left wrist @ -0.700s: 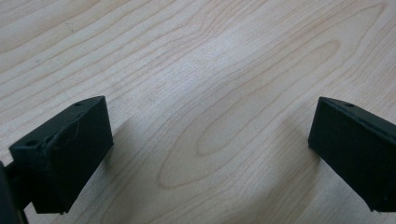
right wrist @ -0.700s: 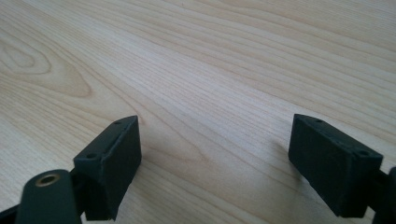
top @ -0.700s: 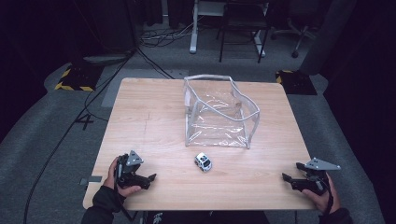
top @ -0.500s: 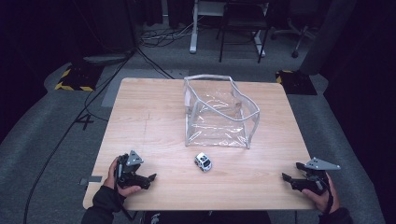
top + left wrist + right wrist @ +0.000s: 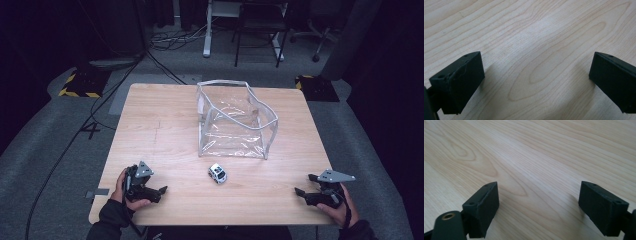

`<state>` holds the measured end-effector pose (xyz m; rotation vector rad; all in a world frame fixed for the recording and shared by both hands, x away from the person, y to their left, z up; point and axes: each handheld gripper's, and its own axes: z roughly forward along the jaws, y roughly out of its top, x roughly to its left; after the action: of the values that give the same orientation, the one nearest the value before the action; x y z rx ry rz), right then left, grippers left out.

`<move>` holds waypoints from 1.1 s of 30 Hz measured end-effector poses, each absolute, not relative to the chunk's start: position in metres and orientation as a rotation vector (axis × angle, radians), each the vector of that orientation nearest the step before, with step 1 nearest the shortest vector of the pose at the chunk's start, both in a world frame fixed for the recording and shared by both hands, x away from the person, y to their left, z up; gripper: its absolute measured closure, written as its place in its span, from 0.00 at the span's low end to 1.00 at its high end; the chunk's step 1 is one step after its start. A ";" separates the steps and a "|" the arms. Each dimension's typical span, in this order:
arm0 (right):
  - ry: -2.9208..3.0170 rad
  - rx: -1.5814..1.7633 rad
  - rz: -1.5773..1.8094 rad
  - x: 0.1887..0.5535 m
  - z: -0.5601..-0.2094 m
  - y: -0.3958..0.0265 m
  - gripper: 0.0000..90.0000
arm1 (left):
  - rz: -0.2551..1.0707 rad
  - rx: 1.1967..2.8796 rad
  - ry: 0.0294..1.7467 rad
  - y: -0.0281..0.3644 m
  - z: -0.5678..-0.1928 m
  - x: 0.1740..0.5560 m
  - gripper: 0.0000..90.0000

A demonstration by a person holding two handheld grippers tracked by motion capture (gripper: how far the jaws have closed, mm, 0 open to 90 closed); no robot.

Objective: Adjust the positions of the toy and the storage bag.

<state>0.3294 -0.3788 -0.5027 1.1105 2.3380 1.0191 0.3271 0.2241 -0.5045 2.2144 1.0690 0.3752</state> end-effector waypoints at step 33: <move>2.578 0.760 1.102 0.350 -0.503 -0.231 0.17 | 0.370 2.219 1.066 0.224 -0.504 0.328 0.00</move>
<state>0.3495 -0.2307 -0.5026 0.7600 2.5785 1.1022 0.3276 0.2243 -0.5042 2.2191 1.0658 0.3705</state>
